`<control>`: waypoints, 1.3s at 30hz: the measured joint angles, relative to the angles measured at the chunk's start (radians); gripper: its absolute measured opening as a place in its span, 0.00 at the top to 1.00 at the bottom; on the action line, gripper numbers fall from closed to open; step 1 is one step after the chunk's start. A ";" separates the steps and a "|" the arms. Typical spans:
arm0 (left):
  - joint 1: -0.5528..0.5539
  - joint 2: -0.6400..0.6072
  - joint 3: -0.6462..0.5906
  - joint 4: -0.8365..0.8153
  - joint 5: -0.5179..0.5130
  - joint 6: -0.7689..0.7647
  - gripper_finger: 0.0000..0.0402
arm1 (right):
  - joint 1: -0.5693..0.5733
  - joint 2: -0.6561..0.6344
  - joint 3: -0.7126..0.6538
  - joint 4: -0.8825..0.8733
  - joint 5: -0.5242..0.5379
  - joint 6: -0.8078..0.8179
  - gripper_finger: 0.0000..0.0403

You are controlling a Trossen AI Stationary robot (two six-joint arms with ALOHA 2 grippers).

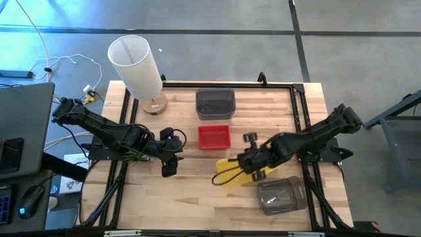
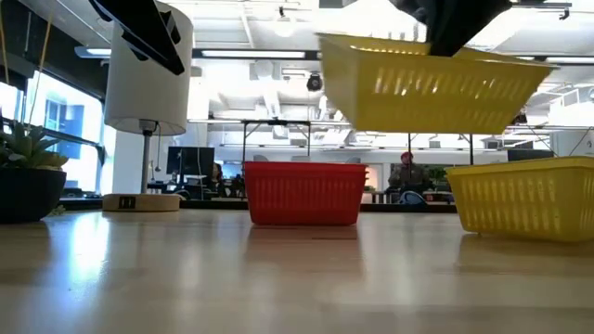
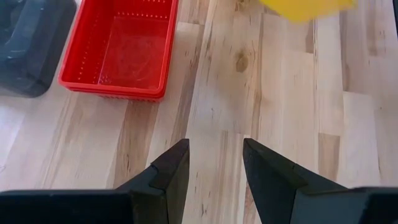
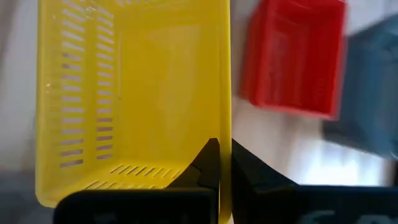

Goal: Stack baskets by color
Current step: Stack the bottom yellow basket on the yellow baskets

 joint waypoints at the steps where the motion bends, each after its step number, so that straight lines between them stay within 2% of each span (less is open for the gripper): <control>1: 0.000 0.000 0.000 0.000 0.000 0.000 0.66 | -0.007 -0.022 0.000 -0.025 0.003 0.000 1.00; 6: 0.000 0.000 0.000 0.000 0.000 -0.001 0.66 | -0.044 -0.135 -0.023 -0.090 0.003 -0.022 1.00; 12: 0.000 0.000 0.000 0.001 0.000 -0.003 0.66 | -0.074 -0.316 -0.177 -0.071 0.004 -0.022 1.00; 17: 0.000 0.000 0.000 0.001 0.000 -0.016 0.66 | -0.115 -0.463 -0.268 -0.071 -0.084 -0.048 1.00; 22: 0.000 0.000 0.000 0.001 0.000 -0.036 0.66 | -0.161 -0.579 -0.339 -0.074 -0.127 -0.171 1.00; 25: 0.000 0.000 0.000 0.001 0.000 -0.053 0.66 | -0.190 -0.620 -0.384 -0.071 -0.155 -0.249 1.00; 31: 0.000 0.000 0.000 0.001 0.002 -0.056 0.66 | -0.239 -0.637 -0.462 -0.085 -0.199 -0.289 1.00; 39: 0.000 0.000 0.000 0.001 0.007 -0.056 0.66 | -0.264 -0.634 -0.471 -0.077 -0.292 -0.342 1.00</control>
